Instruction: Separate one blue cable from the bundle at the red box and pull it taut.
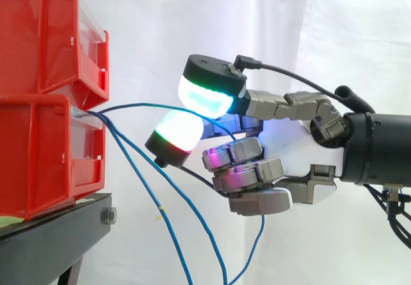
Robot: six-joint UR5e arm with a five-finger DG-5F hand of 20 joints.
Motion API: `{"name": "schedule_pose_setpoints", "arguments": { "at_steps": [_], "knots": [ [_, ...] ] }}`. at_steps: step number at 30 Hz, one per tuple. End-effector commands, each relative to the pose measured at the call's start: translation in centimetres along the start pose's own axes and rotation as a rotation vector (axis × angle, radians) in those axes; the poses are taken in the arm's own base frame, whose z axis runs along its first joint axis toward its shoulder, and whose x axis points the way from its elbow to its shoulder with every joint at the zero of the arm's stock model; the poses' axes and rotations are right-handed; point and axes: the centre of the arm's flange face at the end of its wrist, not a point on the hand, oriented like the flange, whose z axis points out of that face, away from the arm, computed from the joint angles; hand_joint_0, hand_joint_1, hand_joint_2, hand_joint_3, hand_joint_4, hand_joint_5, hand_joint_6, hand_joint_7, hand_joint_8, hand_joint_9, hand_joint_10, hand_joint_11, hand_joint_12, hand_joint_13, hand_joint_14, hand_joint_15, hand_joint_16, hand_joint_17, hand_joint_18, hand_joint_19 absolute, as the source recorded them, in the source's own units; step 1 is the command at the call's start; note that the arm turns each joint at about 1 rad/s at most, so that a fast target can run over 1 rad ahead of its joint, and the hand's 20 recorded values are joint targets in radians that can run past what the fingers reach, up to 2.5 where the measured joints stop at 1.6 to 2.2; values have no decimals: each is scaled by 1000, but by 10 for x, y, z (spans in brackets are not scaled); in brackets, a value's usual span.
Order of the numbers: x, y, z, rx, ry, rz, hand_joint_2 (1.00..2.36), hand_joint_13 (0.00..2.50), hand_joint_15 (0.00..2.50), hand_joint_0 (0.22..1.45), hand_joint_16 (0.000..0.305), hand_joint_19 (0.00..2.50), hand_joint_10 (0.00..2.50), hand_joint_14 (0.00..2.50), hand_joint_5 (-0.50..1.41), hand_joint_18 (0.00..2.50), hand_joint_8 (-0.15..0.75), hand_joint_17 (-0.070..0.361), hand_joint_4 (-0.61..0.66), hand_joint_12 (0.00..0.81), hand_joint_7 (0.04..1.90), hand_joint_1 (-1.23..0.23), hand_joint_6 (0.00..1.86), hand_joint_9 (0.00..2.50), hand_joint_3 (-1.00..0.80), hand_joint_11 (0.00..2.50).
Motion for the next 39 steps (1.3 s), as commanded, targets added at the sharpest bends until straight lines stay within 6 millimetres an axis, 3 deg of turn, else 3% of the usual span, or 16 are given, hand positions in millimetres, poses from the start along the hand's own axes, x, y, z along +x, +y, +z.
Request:
{"name": "schedule_pose_setpoints", "arguments": {
  "at_steps": [1, 10, 14, 20, 22, 26, 28, 39],
  "knots": [
    [0, -1, 0, 1, 0, -1, 1019, 801, 1456, 645, 42, 1552, 2500, 2500, -171, 1366, 369, 95, 102, 416, 967, -714, 950, 402, -214, 1711],
    [3, 1, 0, 3, 7, 3, 1023, 810, 1458, 652, 42, 1585, 2500, 2500, -162, 1389, 356, 94, 5, 408, 1024, -749, 960, 422, -97, 1671],
    [5, 1, -1, 7, 10, 7, 1015, 871, 1399, 640, 52, 1251, 2500, 2500, -133, 1406, 383, 116, -84, 422, 1084, -790, 952, 490, 45, 1611],
    [11, 0, -3, 21, 21, 8, 1010, 904, 1397, 651, 55, 1155, 2500, 2500, -119, 1432, 384, 124, -123, 419, 1129, -817, 945, 528, 93, 1623],
    [14, 1, -4, 26, 28, 7, 1013, 904, 1400, 644, 55, 1166, 2500, 2500, -120, 1428, 382, 124, -107, 418, 1106, -809, 946, 529, 71, 1656],
    [15, -1, -4, 28, 35, 6, 1018, 843, 1512, 615, 42, 1531, 2500, 2500, -144, 1390, 356, 94, 66, 402, 1053, -730, 932, 489, -235, 1779],
    [16, 0, -4, 25, 36, 7, 1014, 841, 1501, 610, 42, 1518, 2500, 2500, -144, 1387, 358, 94, 81, 404, 1025, -701, 931, 487, -316, 1758],
    [16, 0, -3, 21, 35, -2, 1011, 846, 1445, 602, 42, 1482, 2500, 2500, -142, 1385, 355, 93, 97, 398, 1043, -666, 923, 494, -362, 1755]
  ]
}}
